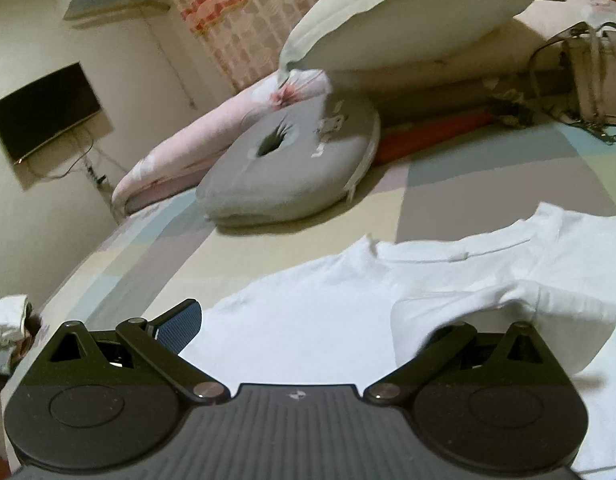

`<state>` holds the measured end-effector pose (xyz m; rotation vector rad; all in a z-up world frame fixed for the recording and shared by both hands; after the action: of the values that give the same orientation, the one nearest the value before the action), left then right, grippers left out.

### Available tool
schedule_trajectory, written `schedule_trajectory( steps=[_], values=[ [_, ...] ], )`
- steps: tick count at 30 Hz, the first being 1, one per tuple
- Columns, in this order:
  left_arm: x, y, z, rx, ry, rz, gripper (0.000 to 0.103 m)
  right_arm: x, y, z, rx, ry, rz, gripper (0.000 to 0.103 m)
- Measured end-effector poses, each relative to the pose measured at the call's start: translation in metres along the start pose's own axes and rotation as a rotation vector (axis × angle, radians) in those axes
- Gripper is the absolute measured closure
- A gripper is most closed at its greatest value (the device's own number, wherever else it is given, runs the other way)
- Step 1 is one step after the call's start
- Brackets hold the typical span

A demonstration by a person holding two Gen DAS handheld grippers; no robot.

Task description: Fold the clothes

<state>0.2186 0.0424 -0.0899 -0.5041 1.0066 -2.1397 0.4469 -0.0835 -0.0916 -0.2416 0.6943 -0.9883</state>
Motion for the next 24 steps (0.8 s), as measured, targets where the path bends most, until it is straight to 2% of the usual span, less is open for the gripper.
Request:
schedule_trajectory(
  steps=[6,10,16,21,24],
  values=[
    [-0.002,0.004,0.000,-0.006,-0.004,-0.002,0.001,-0.013,0.013,-0.014,-0.082,-0.084,0.037,0.000],
    [-0.009,0.008,0.001,-0.010,-0.007,-0.003,0.001,-0.005,0.017,-0.024,-0.116,-0.055,0.038,0.000],
    [-0.015,0.011,-0.001,-0.009,-0.012,-0.003,0.001,0.015,0.004,-0.028,-0.093,0.066,0.022,0.000],
    [-0.016,0.016,-0.002,-0.003,-0.013,-0.008,0.001,0.041,-0.010,-0.024,-0.046,0.184,0.054,0.000],
    [-0.019,0.022,-0.004,0.001,-0.017,-0.015,0.001,0.044,-0.010,-0.016,-0.011,0.220,0.066,0.000]
  ],
)
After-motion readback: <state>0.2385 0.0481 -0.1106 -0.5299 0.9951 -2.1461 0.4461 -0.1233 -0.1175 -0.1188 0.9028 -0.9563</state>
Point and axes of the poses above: each gripper's, at about its wrist camera, not at the fingertips, and y roughly the way its jaws point, x to its right, z to its top, the point moved 4 cm from there along y, roughly the way its jaws point, and after that the axes turned 2 degrees about -z, right-handed, at the moved point
